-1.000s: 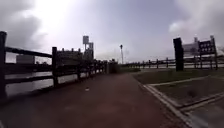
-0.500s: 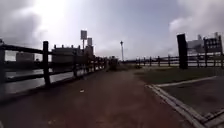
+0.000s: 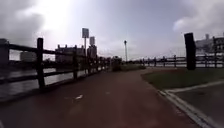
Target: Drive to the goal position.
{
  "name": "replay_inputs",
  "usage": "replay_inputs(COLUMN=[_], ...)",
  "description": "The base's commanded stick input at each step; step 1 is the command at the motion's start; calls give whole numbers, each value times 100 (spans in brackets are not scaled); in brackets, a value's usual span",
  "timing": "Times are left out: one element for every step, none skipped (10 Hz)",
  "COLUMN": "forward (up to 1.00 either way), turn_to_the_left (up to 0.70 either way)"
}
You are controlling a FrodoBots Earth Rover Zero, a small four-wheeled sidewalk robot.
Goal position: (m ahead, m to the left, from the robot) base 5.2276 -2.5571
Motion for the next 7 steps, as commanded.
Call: replay_inputs(forward=[89,89,89,89,89,89,89], turn_to_the_left=[0,0,0,0,0,0,0])
